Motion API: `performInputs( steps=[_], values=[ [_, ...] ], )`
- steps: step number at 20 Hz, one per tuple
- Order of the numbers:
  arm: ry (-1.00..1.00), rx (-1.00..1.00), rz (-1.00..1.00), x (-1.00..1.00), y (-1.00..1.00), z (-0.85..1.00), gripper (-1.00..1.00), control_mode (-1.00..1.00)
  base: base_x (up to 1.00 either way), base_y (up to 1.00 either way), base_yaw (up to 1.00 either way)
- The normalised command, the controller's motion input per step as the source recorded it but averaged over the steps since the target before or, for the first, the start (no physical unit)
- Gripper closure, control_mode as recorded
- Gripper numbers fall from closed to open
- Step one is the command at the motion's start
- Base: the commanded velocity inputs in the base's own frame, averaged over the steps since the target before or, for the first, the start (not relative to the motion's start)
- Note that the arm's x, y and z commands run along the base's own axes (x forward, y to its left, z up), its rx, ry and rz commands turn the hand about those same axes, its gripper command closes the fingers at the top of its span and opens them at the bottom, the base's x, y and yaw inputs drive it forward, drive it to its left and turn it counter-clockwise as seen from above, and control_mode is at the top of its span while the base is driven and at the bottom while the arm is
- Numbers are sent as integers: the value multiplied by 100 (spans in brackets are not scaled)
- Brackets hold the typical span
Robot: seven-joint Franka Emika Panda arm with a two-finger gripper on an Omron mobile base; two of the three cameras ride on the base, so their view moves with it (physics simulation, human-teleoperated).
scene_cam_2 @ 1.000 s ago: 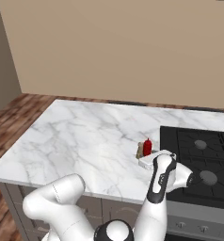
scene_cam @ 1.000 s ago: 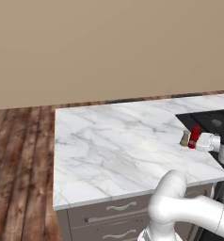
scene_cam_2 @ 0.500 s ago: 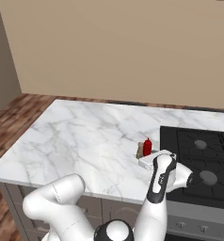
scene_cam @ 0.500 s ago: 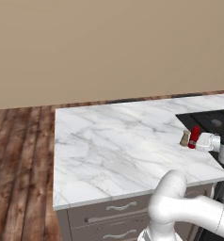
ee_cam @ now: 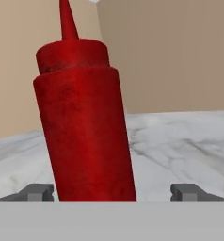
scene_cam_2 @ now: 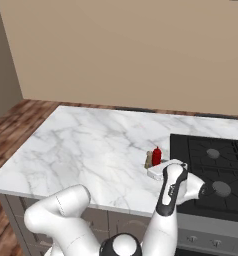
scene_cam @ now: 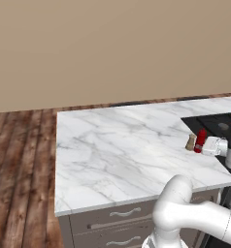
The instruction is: Take 2 condiments from the cabinet and move them on the counter near the stove.Make sure the condiments are lined up with each other, next to each other.
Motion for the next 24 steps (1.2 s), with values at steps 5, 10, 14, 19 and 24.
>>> performInputs(
  steps=[5, 10, 14, 19, 24],
  values=[
    [0, 0, 0, -7, -4, 18, -100, -100, 0, 0, 0],
    [0, 0, 0, -15, -19, 30, -100, -100, 0, 0, 0],
    [0, 0, 0, -31, -16, 30, -100, -100, 0, 0, 0],
    [0, 0, 0, -51, -23, 28, -100, -100, 0, 0, 0],
    [-2, 0, 0, -61, -26, 71, -100, -100, 0, 0, 0]
  ],
)
